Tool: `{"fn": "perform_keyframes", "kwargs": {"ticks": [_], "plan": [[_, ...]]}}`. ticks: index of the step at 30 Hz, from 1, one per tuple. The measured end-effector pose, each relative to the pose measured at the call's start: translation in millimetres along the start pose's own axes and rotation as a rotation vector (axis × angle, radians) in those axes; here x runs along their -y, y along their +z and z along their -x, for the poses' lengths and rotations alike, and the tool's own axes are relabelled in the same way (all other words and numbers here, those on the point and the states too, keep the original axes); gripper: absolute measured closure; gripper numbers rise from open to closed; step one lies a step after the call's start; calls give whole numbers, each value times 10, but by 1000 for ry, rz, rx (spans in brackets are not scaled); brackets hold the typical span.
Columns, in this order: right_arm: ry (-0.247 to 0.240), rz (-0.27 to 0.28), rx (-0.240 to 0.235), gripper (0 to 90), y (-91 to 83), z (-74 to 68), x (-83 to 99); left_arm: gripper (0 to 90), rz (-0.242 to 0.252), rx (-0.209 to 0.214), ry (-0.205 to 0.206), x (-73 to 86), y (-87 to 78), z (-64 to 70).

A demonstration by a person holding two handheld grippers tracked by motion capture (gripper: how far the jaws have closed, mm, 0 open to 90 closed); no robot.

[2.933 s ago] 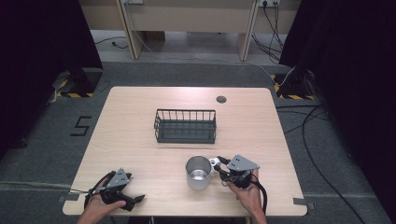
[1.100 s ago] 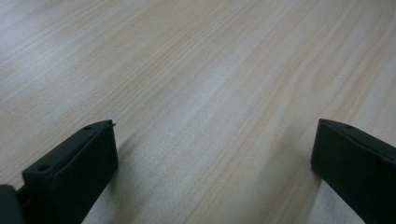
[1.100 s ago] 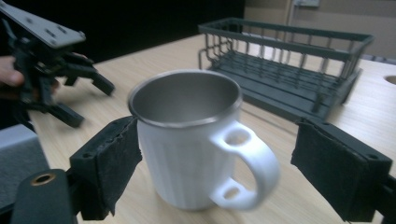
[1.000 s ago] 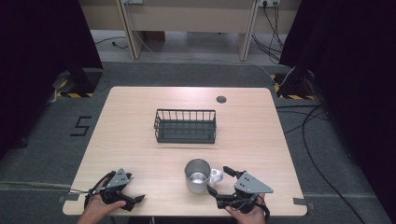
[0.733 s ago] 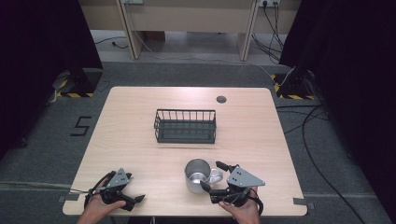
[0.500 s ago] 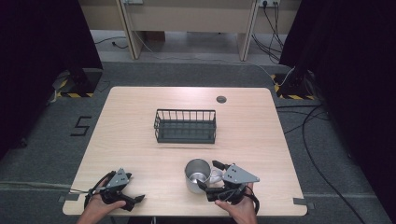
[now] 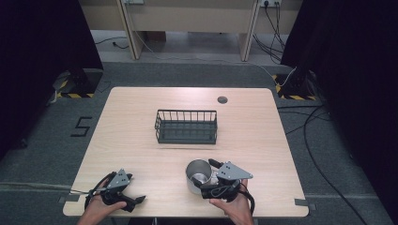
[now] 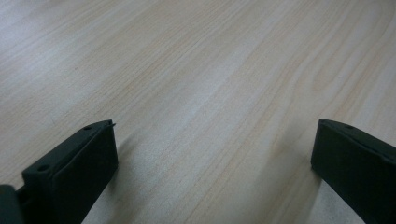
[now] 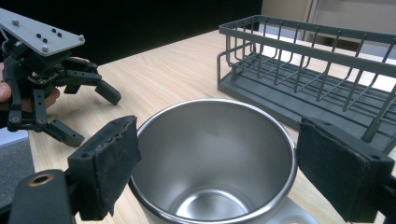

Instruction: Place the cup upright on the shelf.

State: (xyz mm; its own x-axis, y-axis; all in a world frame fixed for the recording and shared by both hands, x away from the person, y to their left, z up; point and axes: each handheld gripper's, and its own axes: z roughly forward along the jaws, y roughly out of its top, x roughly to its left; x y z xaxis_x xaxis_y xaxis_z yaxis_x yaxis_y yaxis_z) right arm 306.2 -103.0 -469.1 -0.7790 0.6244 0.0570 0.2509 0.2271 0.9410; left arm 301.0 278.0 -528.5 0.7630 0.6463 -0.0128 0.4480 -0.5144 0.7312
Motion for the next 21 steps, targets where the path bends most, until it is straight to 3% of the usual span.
{"fn": "perform_keyframes", "kwargs": {"ticks": [10,13,16,21], "plan": [[15,9,-18,135,-59,9,2,0,0,0,1,2,-2,1],[12,6,-25,96,-65,-2,24,0,1,-1,1,7,-6,6],[-5,-2,-46,1,-39,-31,44,0,-2,-1,2,8,-9,8],[-26,-17,-14,3,51,-57,15,0,-1,-1,2,8,-9,7]]}}
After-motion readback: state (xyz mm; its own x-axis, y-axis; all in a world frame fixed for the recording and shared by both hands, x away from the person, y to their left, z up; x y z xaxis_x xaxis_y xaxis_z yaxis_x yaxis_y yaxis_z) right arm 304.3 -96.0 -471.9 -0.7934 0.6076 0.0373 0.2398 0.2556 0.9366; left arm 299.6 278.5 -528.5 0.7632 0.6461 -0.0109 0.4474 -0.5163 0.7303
